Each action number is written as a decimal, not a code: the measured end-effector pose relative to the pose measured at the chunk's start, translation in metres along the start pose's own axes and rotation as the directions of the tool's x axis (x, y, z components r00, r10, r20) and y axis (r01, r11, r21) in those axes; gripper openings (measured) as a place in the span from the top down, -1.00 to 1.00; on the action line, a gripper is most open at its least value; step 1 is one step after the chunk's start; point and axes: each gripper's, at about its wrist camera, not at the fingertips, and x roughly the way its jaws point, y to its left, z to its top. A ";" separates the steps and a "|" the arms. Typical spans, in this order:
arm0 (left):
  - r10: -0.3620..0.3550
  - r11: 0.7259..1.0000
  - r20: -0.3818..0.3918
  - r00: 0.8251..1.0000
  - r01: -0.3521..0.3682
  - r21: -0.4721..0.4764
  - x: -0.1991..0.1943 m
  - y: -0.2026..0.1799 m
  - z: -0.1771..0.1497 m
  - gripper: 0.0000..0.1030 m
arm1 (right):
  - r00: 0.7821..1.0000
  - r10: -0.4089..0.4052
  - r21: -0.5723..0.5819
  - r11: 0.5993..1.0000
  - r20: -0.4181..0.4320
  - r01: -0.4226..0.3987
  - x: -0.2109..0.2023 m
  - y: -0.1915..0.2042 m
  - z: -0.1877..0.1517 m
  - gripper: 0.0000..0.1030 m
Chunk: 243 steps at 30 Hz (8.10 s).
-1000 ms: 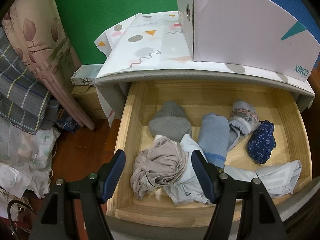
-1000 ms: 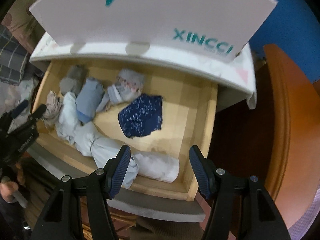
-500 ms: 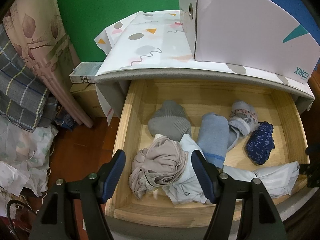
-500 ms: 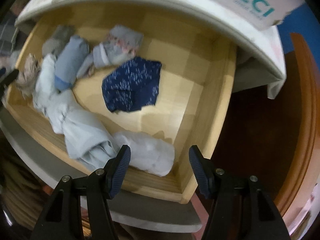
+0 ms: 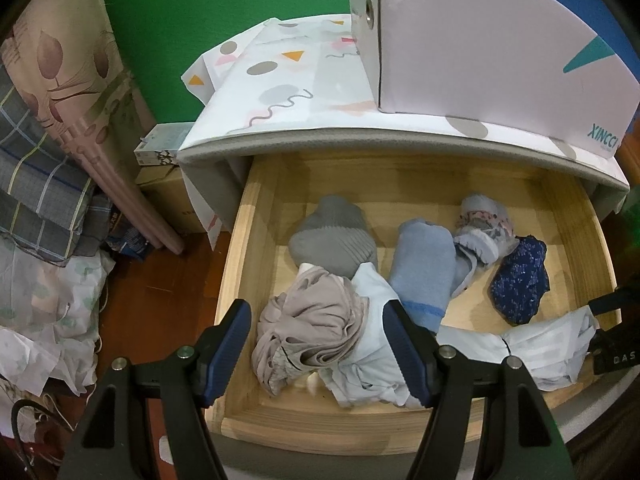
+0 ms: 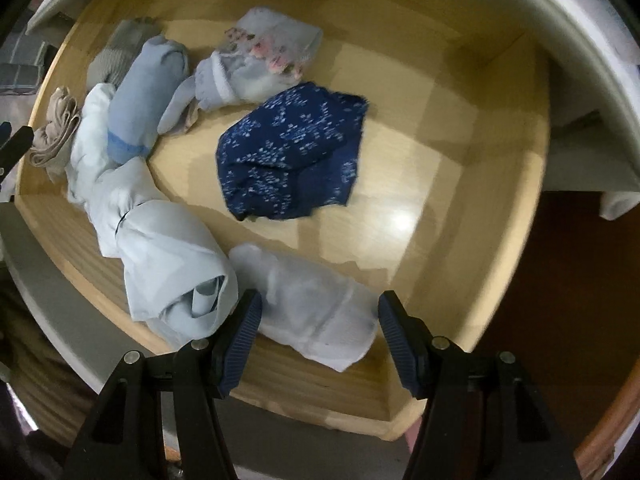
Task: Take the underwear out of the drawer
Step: 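Move the open right tool back down over the drawer, then lower the left tool onto the beige briefs and close on them, then lift the beige briefs with the left tool and drop them into the white box, then close the right tool on the white rolled sock while the left tool returns over the drawer, then carry the white rolled sock with the right tool into the white box and release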
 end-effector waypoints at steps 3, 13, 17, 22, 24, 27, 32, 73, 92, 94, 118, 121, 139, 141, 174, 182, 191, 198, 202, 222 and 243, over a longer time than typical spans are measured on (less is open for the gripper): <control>0.001 1.000 -0.004 1.000 -0.001 0.008 0.001 -0.002 0.000 -0.36 | 1.000 0.009 -0.011 1.000 0.002 -0.009 0.003 0.000 0.002 -0.18; 0.006 0.999 -0.012 1.000 -0.005 0.035 0.004 -0.010 0.000 -0.36 | 0.998 0.019 -0.092 0.995 -0.052 -0.024 0.021 0.007 0.000 -0.30; 0.001 0.999 -0.019 1.000 0.000 0.053 0.006 -0.014 0.000 -0.36 | 0.999 0.028 -0.092 0.995 -0.038 -0.032 0.027 0.016 0.004 -0.30; -0.014 0.997 -0.031 0.999 0.016 0.077 0.008 -0.019 -0.001 -0.36 | 0.997 0.063 -0.067 0.996 -0.048 -0.066 0.035 0.009 0.009 -0.27; -0.015 0.997 -0.036 0.999 0.017 0.082 0.009 -0.021 -0.002 -0.36 | 0.996 0.074 -0.069 0.995 -0.040 -0.077 0.035 0.002 0.009 -0.12; -0.014 0.996 -0.038 0.999 0.017 0.090 0.009 -0.023 -0.003 -0.36 | 0.998 0.055 -0.077 0.995 -0.013 -0.056 0.027 0.009 -0.005 0.01; -0.013 0.995 -0.041 0.999 0.017 0.101 0.010 -0.025 -0.003 -0.36 | 0.999 -0.001 -0.050 0.999 0.040 0.003 0.015 0.008 -0.022 0.20; -0.155 0.987 -0.343 0.926 0.162 -0.010 0.050 0.029 0.013 -0.36 | 0.997 -0.042 0.160 0.987 0.071 0.030 0.006 -0.044 -0.039 0.23; -0.172 0.983 -0.318 0.932 0.143 -0.112 0.082 0.038 0.022 -0.06 | 0.998 -0.030 0.162 0.987 0.063 0.019 0.008 -0.030 -0.031 0.21; -0.159 0.986 -0.312 0.937 0.135 -0.099 0.080 0.035 0.022 0.06 | 0.998 -0.027 0.166 0.986 0.063 0.016 0.008 -0.028 -0.030 0.21; -0.213 0.975 -0.233 0.949 0.190 -0.118 0.020 0.044 0.022 0.42 | 0.997 -0.040 0.167 0.985 0.071 0.028 0.006 -0.028 -0.032 0.22; -0.211 0.975 -0.216 0.953 0.191 -0.110 0.010 0.045 0.025 0.42 | 0.997 -0.035 0.171 0.985 0.070 0.022 0.006 -0.030 -0.034 0.22; -0.261 0.962 -0.019 0.965 0.259 -0.090 -0.094 0.056 0.092 0.42 | 0.997 -0.028 0.166 0.986 0.065 0.017 0.007 -0.042 -0.036 0.22; -0.266 0.960 0.019 0.964 0.267 -0.080 -0.112 0.057 0.106 0.42 | 0.997 -0.027 0.167 0.986 0.066 0.016 0.007 -0.041 -0.036 0.22; -0.281 0.959 0.106 0.954 0.276 0.060 -0.098 -0.058 0.226 0.42 | 0.998 -0.019 0.171 0.985 0.062 0.008 0.011 -0.040 -0.034 0.21; -0.266 0.963 0.100 0.959 0.261 0.060 -0.097 -0.055 0.222 0.33 | 0.998 -0.019 0.170 0.985 0.059 0.009 0.012 -0.041 -0.032 0.21; -0.241 0.969 0.094 0.966 0.233 0.083 -0.105 -0.059 0.219 0.16 | 0.998 -0.022 0.168 0.986 0.058 0.012 0.012 -0.039 -0.031 0.21; -0.242 0.968 0.099 0.965 0.232 0.099 -0.115 -0.057 0.219 0.05 | 0.998 -0.022 0.168 0.986 0.058 0.012 0.013 -0.038 -0.030 0.21; -0.231 0.969 0.109 0.967 0.219 0.113 -0.123 -0.052 0.215 0.04 | 0.998 -0.024 0.167 0.986 0.057 0.014 0.013 -0.038 -0.030 0.21; -0.105 0.993 0.012 0.994 0.105 0.051 -0.084 0.036 0.096 0.03 | 0.994 -0.059 0.157 0.987 0.093 0.044 0.008 -0.027 -0.033 0.22; -0.111 0.993 -0.161 0.981 0.101 -0.068 0.009 0.041 0.000 0.03 | 0.976 -0.078 0.260 0.965 0.202 0.023 -0.028 -0.042 -0.053 0.29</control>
